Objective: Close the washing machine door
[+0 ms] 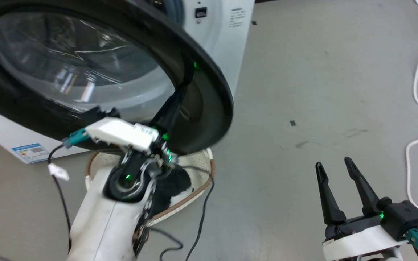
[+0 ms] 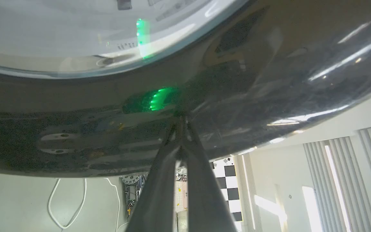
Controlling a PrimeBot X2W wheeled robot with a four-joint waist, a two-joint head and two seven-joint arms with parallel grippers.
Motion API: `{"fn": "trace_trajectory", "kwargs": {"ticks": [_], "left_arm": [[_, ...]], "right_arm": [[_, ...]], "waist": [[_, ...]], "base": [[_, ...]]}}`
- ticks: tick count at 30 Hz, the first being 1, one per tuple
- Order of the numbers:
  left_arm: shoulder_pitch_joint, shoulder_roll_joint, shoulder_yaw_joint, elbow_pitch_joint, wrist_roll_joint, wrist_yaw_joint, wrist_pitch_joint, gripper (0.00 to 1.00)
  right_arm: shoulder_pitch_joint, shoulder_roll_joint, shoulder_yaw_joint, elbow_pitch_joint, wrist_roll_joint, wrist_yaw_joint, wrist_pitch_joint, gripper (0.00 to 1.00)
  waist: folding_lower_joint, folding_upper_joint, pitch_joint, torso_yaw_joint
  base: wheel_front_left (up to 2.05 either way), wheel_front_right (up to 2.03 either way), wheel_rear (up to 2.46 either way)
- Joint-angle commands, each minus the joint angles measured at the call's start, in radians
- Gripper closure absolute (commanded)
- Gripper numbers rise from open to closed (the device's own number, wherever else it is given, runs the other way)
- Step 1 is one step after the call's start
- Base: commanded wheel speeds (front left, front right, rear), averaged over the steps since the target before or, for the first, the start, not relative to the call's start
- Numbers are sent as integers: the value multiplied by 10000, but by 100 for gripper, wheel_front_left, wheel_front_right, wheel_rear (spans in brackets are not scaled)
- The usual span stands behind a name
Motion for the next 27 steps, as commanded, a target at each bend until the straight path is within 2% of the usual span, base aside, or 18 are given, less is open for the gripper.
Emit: {"fn": "trace_trajectory", "kwargs": {"ticks": [1,8,13,19,21,25,27], "left_arm": [[-376,-8,-185,227,-7,-113,-248,100],[-1122,-8,-793,1406,-74,-308,-1091,100],[-721,189,-982,1353,325,-373,-1168,100],[698,1434,-2190,-116,2072,-380,-1158,100],[1149,2010,-2671,-418,2842,-381,-1220,100],[1705,3349,-3609,-689,5458,-365,-2247,100],[1890,3817,-3883,-786,6695,-161,-2977,100]], "right_arm": [[-139,50,22,44,-37,6,-103,0],[-165,86,3,159,-57,6,-160,0],[-81,85,-33,212,-90,6,-183,0],[76,-27,-39,261,-70,6,-177,0],[126,-73,-103,230,-134,6,-190,0],[301,-46,-198,231,-88,6,-207,0],[382,-65,-155,204,-66,6,-213,0]], "waist": [[0,-1,76,-121],[0,-1,-68,-20],[0,-1,-365,431],[0,-1,-886,1141],[0,-1,-1078,1401],[0,-1,-1471,1851],[0,-1,-1648,2069]], "base": [[0,0,0],[0,0,0],[0,0,0],[0,0,0],[0,0,0],[0,0,0],[0,0,0]]}}
